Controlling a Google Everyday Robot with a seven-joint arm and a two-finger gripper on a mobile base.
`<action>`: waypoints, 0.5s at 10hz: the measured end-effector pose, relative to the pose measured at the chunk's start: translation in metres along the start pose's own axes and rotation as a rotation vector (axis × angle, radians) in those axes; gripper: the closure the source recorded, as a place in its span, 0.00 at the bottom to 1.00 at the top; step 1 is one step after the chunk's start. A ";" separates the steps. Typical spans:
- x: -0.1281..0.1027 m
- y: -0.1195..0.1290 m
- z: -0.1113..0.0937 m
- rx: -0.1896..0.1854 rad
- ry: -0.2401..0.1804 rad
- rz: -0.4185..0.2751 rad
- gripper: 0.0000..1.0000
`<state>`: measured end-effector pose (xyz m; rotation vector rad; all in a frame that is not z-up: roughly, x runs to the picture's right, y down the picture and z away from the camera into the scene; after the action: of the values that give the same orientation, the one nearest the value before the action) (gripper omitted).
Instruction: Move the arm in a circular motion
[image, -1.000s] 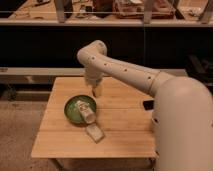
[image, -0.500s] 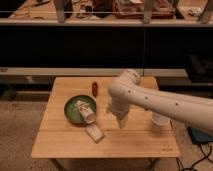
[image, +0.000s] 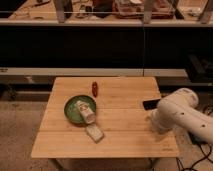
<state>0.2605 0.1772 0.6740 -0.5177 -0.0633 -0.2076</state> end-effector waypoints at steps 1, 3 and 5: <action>0.032 -0.006 -0.006 0.021 0.028 0.063 0.35; 0.079 -0.038 -0.018 0.050 0.073 0.154 0.35; 0.087 -0.097 -0.023 0.063 0.090 0.195 0.35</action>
<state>0.3254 0.0679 0.7108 -0.4484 0.0684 -0.0384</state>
